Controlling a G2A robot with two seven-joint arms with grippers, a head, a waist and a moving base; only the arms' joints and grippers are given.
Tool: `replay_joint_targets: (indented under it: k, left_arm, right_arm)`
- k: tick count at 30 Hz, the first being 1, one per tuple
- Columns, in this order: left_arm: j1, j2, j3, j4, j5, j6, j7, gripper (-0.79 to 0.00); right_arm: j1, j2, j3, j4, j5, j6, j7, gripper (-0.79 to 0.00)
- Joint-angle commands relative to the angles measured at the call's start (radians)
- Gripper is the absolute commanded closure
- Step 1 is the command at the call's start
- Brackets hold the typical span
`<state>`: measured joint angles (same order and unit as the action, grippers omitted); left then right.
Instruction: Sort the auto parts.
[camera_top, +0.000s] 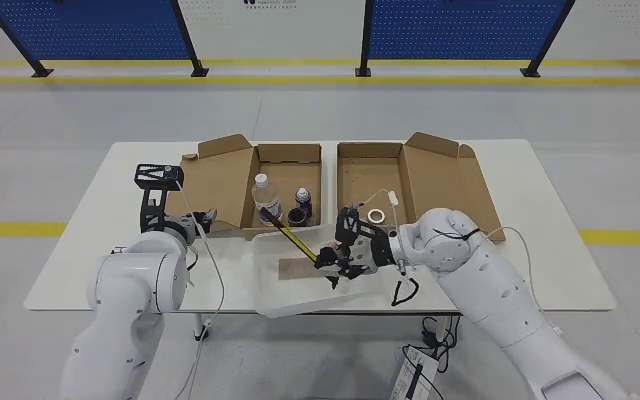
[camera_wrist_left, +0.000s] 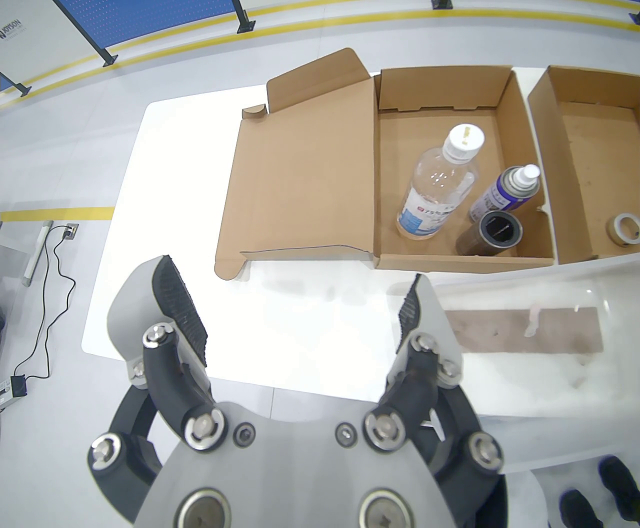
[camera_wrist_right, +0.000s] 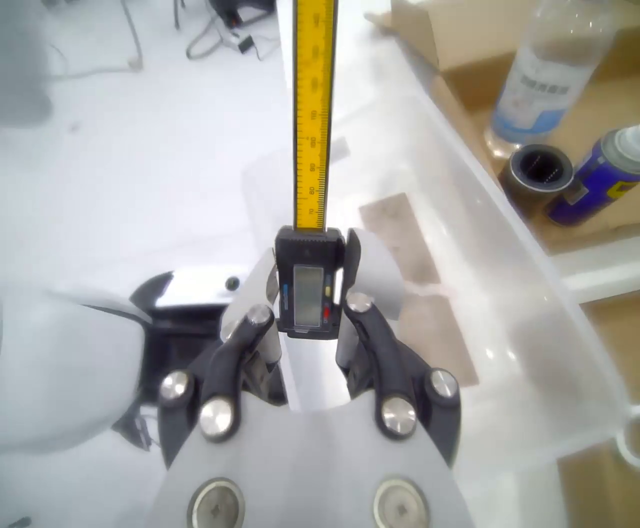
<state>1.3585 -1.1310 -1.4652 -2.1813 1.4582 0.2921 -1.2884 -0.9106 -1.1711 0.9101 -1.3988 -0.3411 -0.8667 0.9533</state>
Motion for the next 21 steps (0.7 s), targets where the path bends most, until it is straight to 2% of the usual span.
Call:
replay_joint_targets:
  k: [1,8,17,21]
  left_arm:
    - [0.000,0.000,0.000,0.000,0.000,0.000,0.000,-0.785]
    - [0.000,0.000,0.000,0.000,0.000,0.000,0.000,-0.785]
    - [0.000,0.000,0.000,0.000,0.000,0.000,0.000,-0.785]
    - [0.000,0.000,0.000,0.000,0.000,0.000,0.000,-0.785]
  right_arm:
    - [-0.007,0.005,0.002,0.011,0.043,-0.024,-0.024,0.000]
    - [-0.009,0.017,-0.034,0.062,0.189,-0.146,-0.146,0.000]
    - [-0.015,0.028,-0.056,0.041,0.441,-0.146,-0.146,0.000]
    - [-0.023,0.032,-0.053,0.032,0.478,-0.146,-0.146,0.000]
